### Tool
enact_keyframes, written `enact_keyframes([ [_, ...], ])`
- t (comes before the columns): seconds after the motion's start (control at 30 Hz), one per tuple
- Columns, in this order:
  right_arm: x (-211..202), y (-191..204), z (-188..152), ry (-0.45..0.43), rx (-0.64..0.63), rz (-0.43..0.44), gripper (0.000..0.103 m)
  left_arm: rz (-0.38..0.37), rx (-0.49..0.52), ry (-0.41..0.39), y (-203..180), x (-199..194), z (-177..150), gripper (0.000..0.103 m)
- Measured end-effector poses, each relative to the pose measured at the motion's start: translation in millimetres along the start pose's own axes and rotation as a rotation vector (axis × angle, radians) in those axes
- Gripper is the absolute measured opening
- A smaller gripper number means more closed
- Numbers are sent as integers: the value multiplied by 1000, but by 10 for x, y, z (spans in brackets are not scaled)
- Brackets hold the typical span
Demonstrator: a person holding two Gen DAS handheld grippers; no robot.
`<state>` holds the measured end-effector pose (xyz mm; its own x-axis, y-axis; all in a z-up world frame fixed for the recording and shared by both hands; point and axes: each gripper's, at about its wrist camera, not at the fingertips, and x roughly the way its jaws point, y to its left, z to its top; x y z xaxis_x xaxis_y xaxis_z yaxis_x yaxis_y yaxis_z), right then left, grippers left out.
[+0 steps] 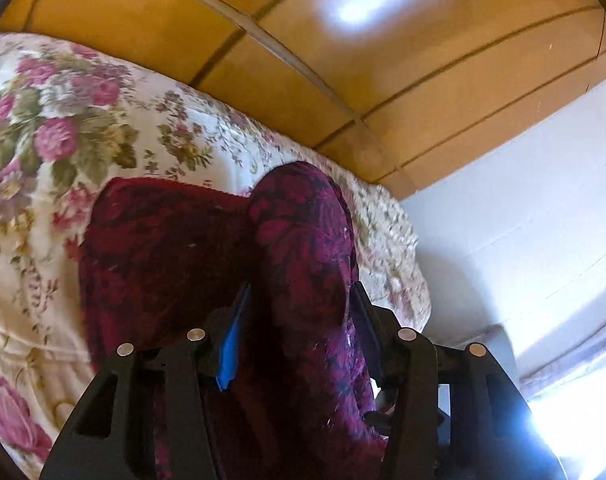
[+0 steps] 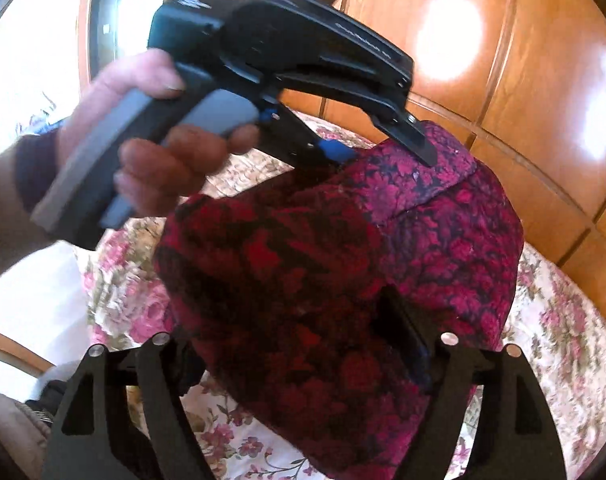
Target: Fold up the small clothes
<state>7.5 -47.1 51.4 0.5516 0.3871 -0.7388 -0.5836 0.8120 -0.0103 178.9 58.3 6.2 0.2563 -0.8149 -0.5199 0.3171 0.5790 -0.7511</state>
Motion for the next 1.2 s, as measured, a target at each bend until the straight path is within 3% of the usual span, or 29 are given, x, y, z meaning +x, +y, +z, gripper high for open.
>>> enact_keyframes([
  [0.07, -91, -54, -38, -14, 36, 69, 90, 26, 31, 35, -96, 100, 25, 47],
  [0.1, -138, -67, -28, -18, 51, 103, 91, 64, 59, 45, -175, 130, 14, 32],
  [0.13, -259, -98, -40, -22, 82, 164, 94, 88, 81, 47, -217, 150, 23, 25],
  [0.27, -585, -545, -141, -42, 270, 420, 97, 136, 134, 34, -342, 69, 14, 20],
  [0.33, -767, -859, -226, -90, 382, 487, 97, 164, 147, 22, -396, -42, -14, 18],
  [0.4, -868, -1150, -300, -132, 482, 459, 97, 185, 152, 3, -406, -148, -34, 18],
  [0.53, -723, -1360, -265, -116, 522, 328, 89, 227, 135, -36, -313, -312, -116, 18],
  [0.77, -80, -892, -75, -22, 380, 194, 77, 343, 31, -105, 99, -518, -384, 18],
  [0.9, 286, -746, -313, 11, 309, 106, 77, 473, -12, -150, 357, -473, -640, 39],
  [0.93, 332, -725, -362, 10, 298, 97, 77, 481, -24, -167, 397, -461, -696, 45],
  [1.1, 271, -784, -302, 55, 280, 120, 78, 501, 5, -205, 333, -506, -754, 46],
  [1.2, 148, -987, -127, 20, 341, 160, 78, 558, 68, -210, 206, -515, -743, 46],
])
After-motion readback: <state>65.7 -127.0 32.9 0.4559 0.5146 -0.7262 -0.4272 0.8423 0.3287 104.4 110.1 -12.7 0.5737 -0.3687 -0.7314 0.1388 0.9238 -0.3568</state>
